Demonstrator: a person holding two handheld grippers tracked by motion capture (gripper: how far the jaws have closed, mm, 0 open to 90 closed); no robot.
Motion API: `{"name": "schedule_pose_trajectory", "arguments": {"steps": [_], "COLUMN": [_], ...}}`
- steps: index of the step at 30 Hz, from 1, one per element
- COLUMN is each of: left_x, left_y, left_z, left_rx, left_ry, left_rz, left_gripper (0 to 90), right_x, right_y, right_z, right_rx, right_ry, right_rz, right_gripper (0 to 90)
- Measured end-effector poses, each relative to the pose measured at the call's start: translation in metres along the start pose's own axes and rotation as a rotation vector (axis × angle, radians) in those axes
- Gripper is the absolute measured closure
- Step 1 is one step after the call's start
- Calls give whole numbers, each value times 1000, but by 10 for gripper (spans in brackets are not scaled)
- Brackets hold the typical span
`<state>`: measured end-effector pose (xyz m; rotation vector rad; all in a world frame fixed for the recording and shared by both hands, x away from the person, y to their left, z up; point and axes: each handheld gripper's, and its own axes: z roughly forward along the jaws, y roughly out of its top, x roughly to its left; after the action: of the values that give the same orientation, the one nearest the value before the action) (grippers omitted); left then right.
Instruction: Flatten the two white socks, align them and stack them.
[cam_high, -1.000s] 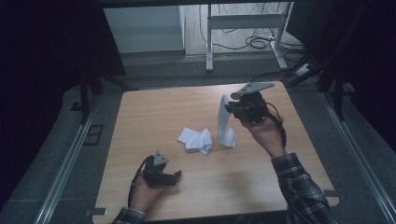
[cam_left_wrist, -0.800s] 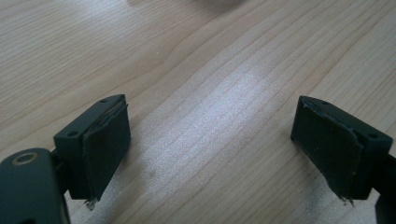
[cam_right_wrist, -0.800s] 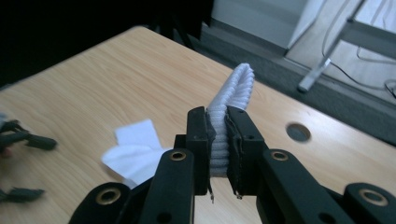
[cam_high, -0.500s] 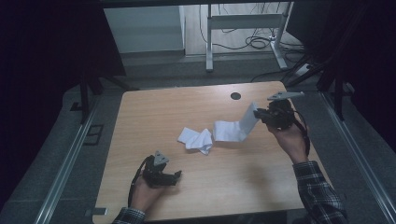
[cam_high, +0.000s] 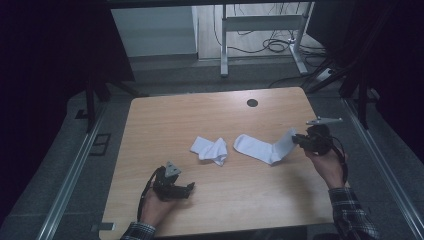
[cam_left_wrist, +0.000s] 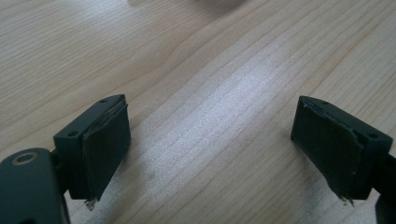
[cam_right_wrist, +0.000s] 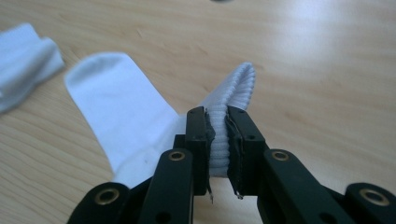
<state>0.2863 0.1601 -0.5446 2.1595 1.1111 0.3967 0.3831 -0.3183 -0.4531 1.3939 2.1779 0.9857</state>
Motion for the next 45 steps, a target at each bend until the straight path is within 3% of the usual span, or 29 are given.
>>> {"name": "schedule_pose_trajectory", "arguments": {"steps": [7, 11, 16, 19, 20, 26, 30, 31, 35, 40, 45], "left_x": [-1, -2, -2, -3, -5, -17, -27, -27, -39, -47, -54], "left_y": [6, 14, 31, 41, 55, 97, 122, 122, 146, 163, 174], "left_z": [4, 7, 8, 9, 11, 21, 33, 33, 55, 78, 101], "left_rx": [10, 31, 4, -19, -48, -83, -94, -94, -72, -51, -24], "left_ry": [3, 1, -13, -32, -48, -45, -61, -61, -72, -72, -59], "left_rz": [-4, 4, 15, 8, 8, 64, 92, 92, 121, 110, 108], "left_gripper": [123, 157, 251, 314, 347, 439, 504, 517, 569, 652, 657], "right_x": [-17, -23, -28, -28, -27, -23, -23, -23, -25, -26, -25], "right_y": [-35, -50, -55, -55, -56, -59, -60, -60, -61, -61, -61], "right_z": [14, 23, 20, 18, 18, 18, 17, 17, 16, 15, 17], "right_rx": [76, 118, 71, 61, 60, 66, 58, 56, 42, 40, 49], "right_ry": [-9, -3, -19, -18, -23, -36, -36, -35, -30, -26, -33], "right_rz": [39, 65, 71, 71, 60, 28, 29, 29, 37, 40, 23], "right_gripper": [767, 682, 587, 584, 585, 605, 626, 626, 625, 631, 635]}}
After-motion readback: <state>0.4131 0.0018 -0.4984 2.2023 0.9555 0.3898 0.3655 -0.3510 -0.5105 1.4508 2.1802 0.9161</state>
